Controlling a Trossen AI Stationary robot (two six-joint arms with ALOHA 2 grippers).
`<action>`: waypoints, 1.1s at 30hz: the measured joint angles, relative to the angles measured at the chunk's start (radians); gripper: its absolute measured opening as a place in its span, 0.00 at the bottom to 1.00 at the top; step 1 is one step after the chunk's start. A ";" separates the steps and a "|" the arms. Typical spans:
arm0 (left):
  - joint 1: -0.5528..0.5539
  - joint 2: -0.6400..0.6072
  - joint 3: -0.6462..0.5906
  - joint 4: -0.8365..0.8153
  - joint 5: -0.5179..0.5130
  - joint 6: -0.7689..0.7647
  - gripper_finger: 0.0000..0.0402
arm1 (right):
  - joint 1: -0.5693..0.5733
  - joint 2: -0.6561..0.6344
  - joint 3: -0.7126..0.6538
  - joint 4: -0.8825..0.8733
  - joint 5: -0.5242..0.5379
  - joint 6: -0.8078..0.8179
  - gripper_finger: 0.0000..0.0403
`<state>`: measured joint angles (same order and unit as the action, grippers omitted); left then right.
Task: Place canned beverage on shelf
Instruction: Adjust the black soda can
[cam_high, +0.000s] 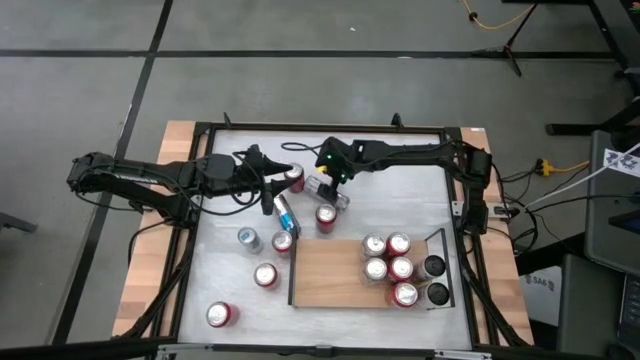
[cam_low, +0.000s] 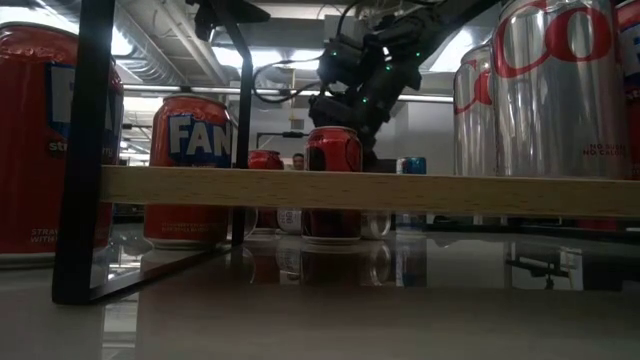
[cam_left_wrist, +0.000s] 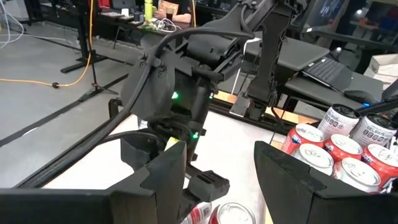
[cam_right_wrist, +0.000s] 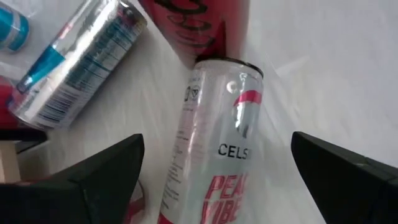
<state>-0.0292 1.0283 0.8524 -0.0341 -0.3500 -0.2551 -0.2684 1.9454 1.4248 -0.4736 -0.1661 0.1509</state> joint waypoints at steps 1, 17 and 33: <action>0.000 0.000 0.000 0.000 0.000 0.000 0.46 | 0.000 0.001 0.000 0.002 -0.003 0.000 0.99; 0.000 0.000 0.000 -0.005 0.000 0.000 0.46 | 0.000 0.076 0.001 -0.032 0.015 0.001 0.99; 0.000 0.000 0.000 -0.008 0.000 -0.003 0.46 | 0.000 0.115 0.001 -0.106 0.097 -0.023 0.87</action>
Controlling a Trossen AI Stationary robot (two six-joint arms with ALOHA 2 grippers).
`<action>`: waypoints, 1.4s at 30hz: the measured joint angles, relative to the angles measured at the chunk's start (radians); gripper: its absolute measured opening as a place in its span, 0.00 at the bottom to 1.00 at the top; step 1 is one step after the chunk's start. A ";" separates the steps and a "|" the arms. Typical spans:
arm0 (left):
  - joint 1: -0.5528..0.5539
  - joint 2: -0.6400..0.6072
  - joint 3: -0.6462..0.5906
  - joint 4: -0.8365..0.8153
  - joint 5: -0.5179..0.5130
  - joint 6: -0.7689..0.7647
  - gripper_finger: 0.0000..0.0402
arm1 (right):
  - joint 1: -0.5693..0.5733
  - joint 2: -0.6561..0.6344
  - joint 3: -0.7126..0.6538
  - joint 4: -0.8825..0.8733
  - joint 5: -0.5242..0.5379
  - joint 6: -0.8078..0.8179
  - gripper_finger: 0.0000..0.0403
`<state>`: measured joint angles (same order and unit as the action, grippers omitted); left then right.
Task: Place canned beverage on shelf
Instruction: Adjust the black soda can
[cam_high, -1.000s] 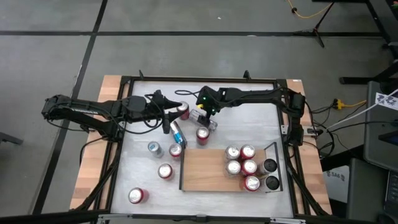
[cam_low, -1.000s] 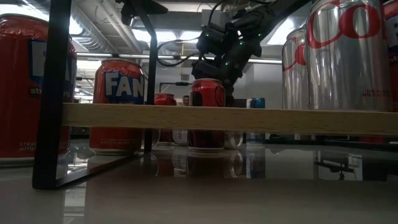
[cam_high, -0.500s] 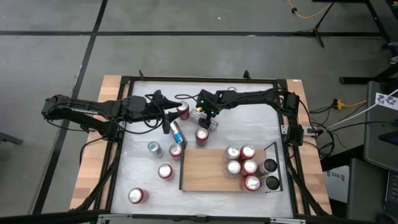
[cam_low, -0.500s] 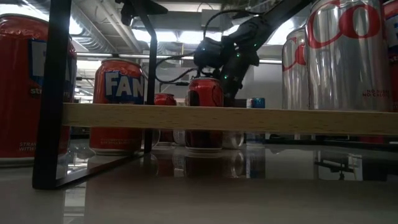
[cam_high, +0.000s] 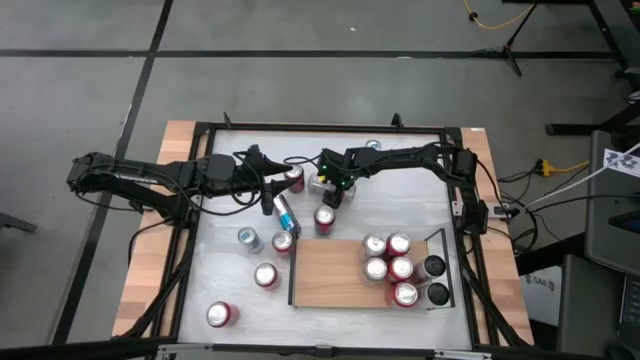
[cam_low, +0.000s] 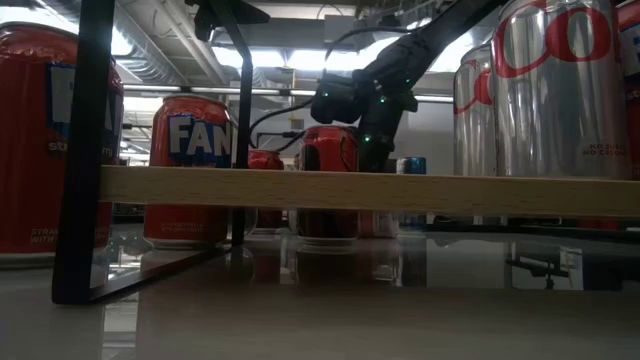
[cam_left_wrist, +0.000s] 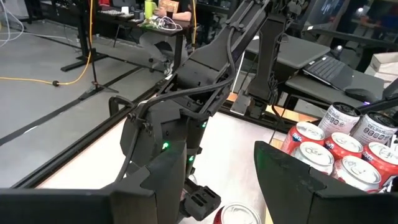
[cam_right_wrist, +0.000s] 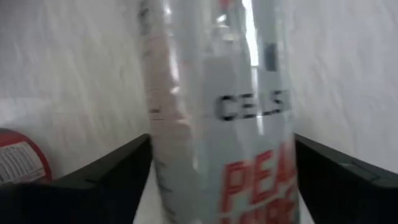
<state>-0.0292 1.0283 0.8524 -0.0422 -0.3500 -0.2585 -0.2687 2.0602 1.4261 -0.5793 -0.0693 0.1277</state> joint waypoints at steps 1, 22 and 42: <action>0.000 0.000 0.000 0.000 0.000 -0.001 0.46 | 0.000 0.000 0.000 0.001 -0.001 -0.008 0.83; 0.000 0.000 0.000 0.015 0.000 -0.001 0.46 | -0.008 -0.257 0.000 0.007 -0.017 -0.110 0.61; 0.003 0.000 0.000 0.122 -0.081 0.073 0.46 | -0.006 -0.419 0.000 0.115 -0.099 -0.190 0.62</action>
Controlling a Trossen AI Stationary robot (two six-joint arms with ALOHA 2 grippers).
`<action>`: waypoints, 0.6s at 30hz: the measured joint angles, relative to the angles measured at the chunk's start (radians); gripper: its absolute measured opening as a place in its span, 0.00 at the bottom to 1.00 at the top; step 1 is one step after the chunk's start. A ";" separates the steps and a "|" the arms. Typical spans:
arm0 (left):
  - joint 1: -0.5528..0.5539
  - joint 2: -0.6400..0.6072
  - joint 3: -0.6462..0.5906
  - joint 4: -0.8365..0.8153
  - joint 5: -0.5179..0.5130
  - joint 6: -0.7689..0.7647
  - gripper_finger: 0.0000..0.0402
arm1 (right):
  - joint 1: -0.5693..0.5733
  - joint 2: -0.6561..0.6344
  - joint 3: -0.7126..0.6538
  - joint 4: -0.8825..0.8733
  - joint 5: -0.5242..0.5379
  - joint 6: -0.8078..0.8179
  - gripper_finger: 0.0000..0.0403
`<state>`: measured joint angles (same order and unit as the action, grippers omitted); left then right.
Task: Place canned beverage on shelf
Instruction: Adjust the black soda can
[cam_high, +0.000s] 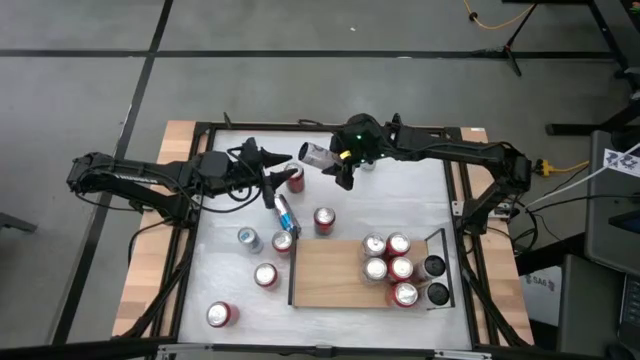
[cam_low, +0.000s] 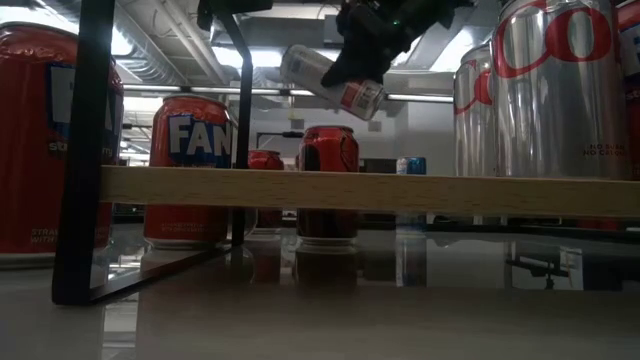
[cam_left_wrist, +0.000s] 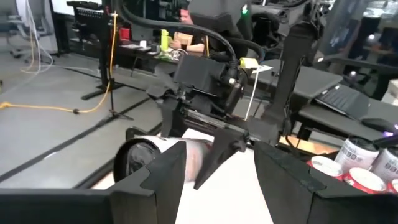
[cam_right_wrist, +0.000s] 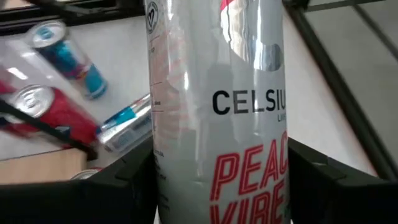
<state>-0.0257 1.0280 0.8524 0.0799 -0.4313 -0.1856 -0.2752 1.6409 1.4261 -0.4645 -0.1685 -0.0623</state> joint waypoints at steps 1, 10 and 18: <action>0.000 0.000 0.000 0.000 0.003 0.012 0.46 | 0.000 0.000 0.000 -0.004 -0.016 -0.006 0.61; 0.000 0.000 0.000 -0.003 0.004 0.145 0.65 | 0.000 0.000 0.000 -0.003 -0.247 -0.102 0.61; -0.018 0.000 0.000 -0.084 0.006 0.245 0.88 | -0.001 0.001 0.000 -0.008 -0.413 -0.156 0.61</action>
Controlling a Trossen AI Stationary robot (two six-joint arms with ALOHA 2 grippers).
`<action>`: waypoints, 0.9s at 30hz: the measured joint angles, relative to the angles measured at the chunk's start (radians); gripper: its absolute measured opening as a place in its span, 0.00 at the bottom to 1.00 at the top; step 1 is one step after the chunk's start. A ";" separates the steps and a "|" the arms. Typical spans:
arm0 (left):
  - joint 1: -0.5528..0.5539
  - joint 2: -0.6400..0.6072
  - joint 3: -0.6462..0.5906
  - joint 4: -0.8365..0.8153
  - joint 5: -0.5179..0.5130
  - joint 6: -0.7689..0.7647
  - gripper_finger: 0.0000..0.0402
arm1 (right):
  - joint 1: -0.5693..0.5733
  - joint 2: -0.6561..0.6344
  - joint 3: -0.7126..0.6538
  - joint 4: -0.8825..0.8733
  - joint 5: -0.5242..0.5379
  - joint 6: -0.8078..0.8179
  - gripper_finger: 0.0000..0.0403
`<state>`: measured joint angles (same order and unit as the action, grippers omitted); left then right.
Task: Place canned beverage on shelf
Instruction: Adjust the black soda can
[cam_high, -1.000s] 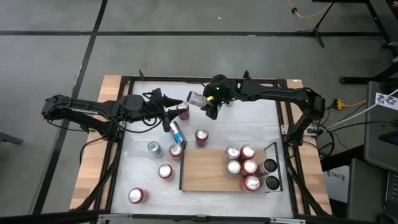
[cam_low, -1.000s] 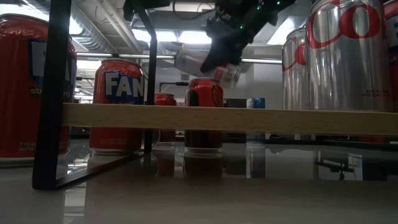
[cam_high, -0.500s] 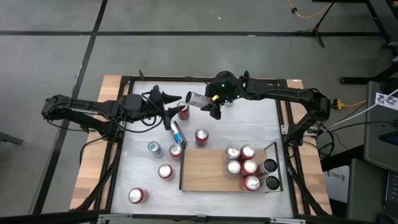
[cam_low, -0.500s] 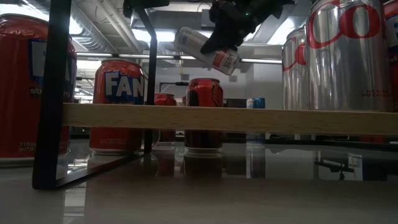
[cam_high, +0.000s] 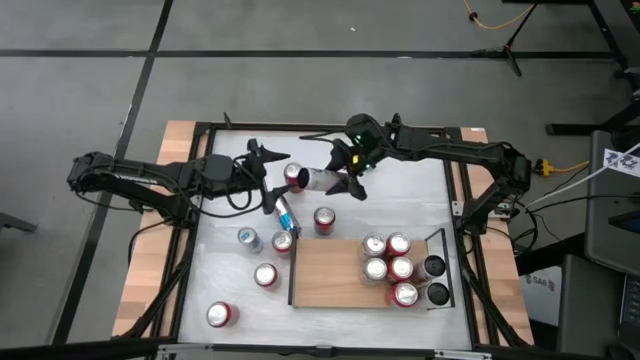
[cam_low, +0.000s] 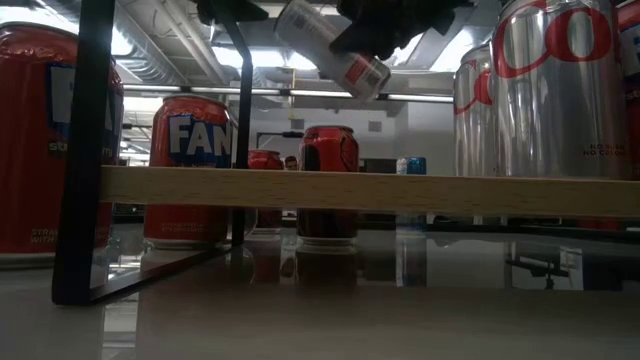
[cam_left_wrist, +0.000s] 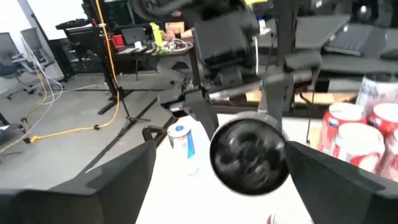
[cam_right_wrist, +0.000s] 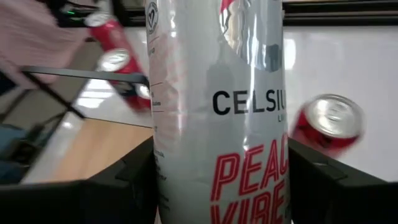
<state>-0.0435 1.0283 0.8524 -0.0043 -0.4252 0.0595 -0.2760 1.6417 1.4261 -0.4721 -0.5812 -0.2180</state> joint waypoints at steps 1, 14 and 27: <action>-0.003 0.000 0.000 -0.003 0.001 0.002 0.90 | 0.000 0.000 0.000 0.000 -0.024 0.000 0.61; -0.022 0.060 0.000 0.040 0.094 -0.003 0.94 | 0.001 0.001 0.000 -0.013 -0.189 0.111 0.62; -0.023 0.109 0.000 0.129 0.129 0.004 0.94 | 0.000 0.001 0.001 -0.137 -0.186 0.058 0.62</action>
<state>-0.0666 1.1373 0.8520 0.1246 -0.2965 0.0635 -0.2756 1.6428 1.4269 -0.6095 -0.7669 -0.1604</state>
